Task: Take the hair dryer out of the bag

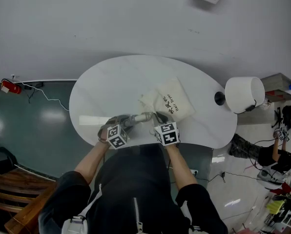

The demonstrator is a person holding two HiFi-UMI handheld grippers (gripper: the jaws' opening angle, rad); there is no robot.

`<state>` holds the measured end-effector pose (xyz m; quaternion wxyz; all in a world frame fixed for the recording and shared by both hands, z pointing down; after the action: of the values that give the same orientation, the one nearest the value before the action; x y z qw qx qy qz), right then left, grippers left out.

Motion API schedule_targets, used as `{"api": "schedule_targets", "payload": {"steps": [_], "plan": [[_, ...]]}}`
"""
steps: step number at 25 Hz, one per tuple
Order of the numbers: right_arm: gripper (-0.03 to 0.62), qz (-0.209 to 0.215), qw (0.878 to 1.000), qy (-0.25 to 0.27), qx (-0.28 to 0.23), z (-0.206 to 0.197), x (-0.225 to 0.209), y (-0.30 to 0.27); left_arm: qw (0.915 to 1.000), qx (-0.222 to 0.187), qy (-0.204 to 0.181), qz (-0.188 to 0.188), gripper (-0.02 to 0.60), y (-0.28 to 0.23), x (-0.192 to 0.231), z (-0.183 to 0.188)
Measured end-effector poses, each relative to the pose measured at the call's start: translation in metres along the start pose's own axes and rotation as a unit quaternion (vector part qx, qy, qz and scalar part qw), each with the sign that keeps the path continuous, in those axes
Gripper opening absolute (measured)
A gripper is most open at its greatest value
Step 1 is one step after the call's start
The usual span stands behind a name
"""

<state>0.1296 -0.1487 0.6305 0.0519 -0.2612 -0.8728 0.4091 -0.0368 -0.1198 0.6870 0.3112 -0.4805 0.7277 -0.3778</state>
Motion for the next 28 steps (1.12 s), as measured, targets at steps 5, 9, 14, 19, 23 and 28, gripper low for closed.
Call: {"api": "schedule_targets", "payload": {"steps": [5,9,14,19,23,28], "plan": [[0.029,0.000,1.000,0.000,0.002,-0.001,0.000,-0.002,1.0000,0.007,0.004,0.003,0.221,0.009,0.003,-0.010],[0.029,0.000,1.000,0.000,0.003,-0.002,0.001,-0.002,0.9999,0.010,0.010,0.006,0.221,0.015,0.003,-0.018],[0.029,0.001,1.000,0.002,0.005,-0.004,0.002,-0.002,0.9998,0.011,0.018,0.007,0.221,0.017,0.000,-0.025],[0.029,0.000,1.000,0.003,0.005,-0.005,0.004,-0.001,0.9996,0.012,0.023,0.009,0.221,0.019,-0.003,-0.031],[0.029,0.001,1.000,0.002,0.006,-0.006,0.006,-0.001,0.9995,0.019,0.022,0.014,0.221,0.015,-0.004,-0.035],[0.029,0.005,1.000,0.000,0.006,-0.010,0.005,0.000,0.9992,0.035,0.015,0.011,0.221,0.007,-0.007,-0.040]]}}
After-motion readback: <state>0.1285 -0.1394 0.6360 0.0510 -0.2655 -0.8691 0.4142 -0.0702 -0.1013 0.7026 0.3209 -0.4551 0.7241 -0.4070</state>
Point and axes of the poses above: the fingertips, and each gripper's own axes: y backward along the fingers, x to its left, z out of its top, the point moved 6 cm from there along y, backward along the fingers, and after that the axes turned 2 degrees about x, right-handed, at the moved point
